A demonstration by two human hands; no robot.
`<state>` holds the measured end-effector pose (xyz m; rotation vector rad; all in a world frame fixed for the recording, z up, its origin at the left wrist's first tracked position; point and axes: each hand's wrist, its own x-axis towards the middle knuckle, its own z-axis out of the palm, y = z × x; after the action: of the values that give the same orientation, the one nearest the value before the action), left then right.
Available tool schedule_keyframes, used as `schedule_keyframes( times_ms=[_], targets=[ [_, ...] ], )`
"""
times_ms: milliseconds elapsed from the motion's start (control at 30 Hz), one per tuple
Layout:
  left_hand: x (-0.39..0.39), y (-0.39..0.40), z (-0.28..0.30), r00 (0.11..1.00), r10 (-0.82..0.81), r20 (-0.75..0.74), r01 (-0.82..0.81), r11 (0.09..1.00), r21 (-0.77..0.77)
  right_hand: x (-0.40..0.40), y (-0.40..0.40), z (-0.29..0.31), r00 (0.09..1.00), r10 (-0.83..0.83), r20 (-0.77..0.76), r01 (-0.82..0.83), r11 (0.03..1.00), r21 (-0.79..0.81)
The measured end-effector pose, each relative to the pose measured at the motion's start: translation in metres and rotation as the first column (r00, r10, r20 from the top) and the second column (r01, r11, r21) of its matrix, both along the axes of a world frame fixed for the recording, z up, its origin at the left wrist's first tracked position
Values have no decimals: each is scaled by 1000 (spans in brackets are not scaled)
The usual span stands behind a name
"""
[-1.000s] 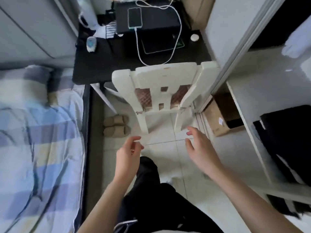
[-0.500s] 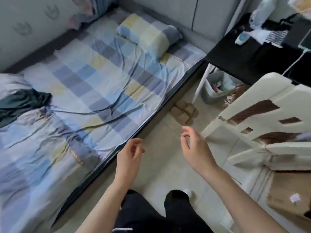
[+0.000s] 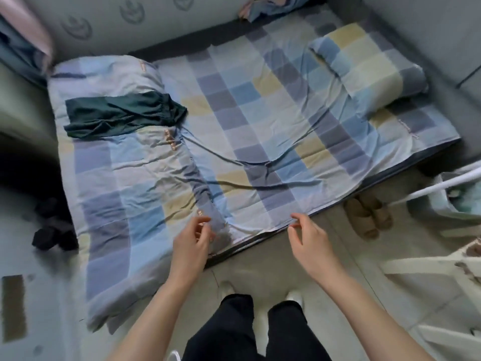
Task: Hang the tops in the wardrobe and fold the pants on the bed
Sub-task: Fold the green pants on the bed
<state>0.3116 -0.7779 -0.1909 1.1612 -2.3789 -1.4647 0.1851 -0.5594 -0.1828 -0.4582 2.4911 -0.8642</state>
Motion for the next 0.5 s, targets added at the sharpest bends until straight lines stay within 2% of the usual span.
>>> schedule_keyframes(
  times_ms=[167, 367, 500],
  targets=[
    [-20, -69, -22, 988, 79, 130, -78, 997, -10, -41, -69, -21, 994, 96, 56, -97, 995, 11],
    [-68, -138, -61, 948, 211, 238, -204, 977, -56, -128, -159, -60, 964, 246, 103, -253, 965, 63],
    [-113, -183, -89, 929, 255, 270, -239, 967, -91, -192, -232, -92, 942, 332, 51, -335, 939, 78]
  ],
)
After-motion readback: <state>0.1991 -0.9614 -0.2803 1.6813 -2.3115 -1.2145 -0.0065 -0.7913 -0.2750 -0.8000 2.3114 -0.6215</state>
